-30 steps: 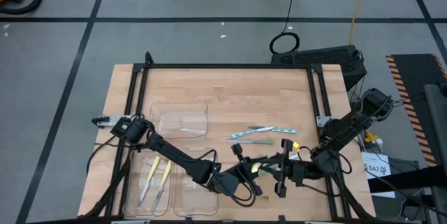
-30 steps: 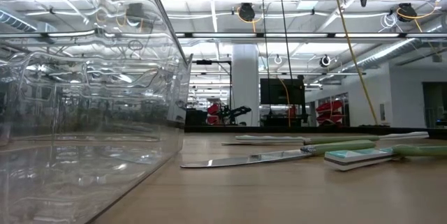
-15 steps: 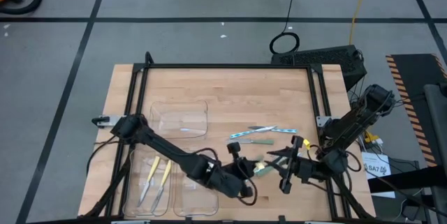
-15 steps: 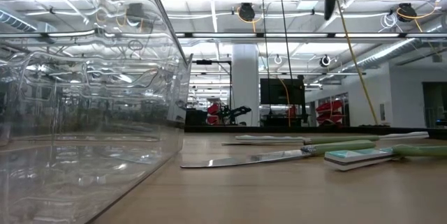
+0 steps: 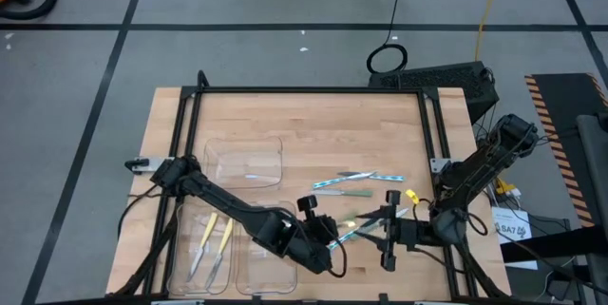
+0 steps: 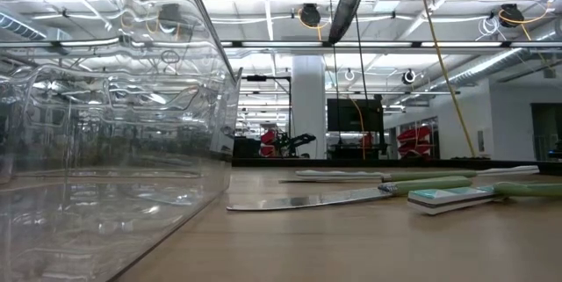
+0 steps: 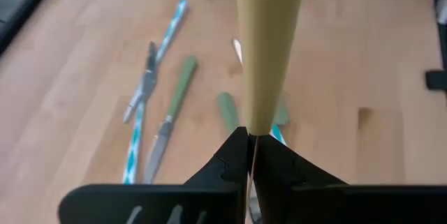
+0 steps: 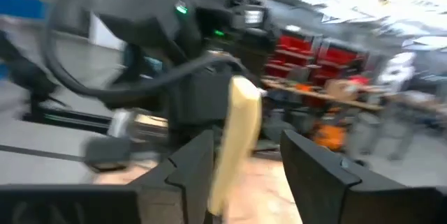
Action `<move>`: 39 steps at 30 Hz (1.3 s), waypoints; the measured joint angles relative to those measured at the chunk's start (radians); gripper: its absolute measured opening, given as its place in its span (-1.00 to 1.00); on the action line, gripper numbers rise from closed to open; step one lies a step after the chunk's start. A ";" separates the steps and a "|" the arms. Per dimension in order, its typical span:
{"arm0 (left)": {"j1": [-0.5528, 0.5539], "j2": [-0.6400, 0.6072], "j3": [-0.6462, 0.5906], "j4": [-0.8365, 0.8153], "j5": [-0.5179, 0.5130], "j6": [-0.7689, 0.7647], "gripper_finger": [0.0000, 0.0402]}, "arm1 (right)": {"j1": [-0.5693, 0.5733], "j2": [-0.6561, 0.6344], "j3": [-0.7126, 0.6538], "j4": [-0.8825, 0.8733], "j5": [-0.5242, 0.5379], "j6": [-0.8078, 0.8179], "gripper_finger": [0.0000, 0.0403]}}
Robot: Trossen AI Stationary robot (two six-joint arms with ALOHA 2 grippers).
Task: Sort silverware by color (type)
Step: Put the yellow table knife into the bottom left transparent bin
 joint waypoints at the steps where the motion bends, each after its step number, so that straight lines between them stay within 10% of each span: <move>1: 0.000 0.000 0.000 0.000 0.007 0.006 -0.91 | -0.009 0.000 0.008 -0.026 -0.029 0.041 -0.17; 12: 0.001 0.000 0.000 0.002 0.077 0.040 -0.89 | -0.100 0.008 0.023 -0.131 -0.229 0.205 -0.21; 21: 0.001 0.000 0.000 0.001 0.072 0.041 -0.88 | -0.123 0.030 0.023 -0.130 -0.248 0.180 -0.83; 39: -0.038 -0.001 0.001 -0.008 -0.060 -0.016 -0.60 | -0.114 0.001 0.023 -0.129 -0.222 0.177 -0.83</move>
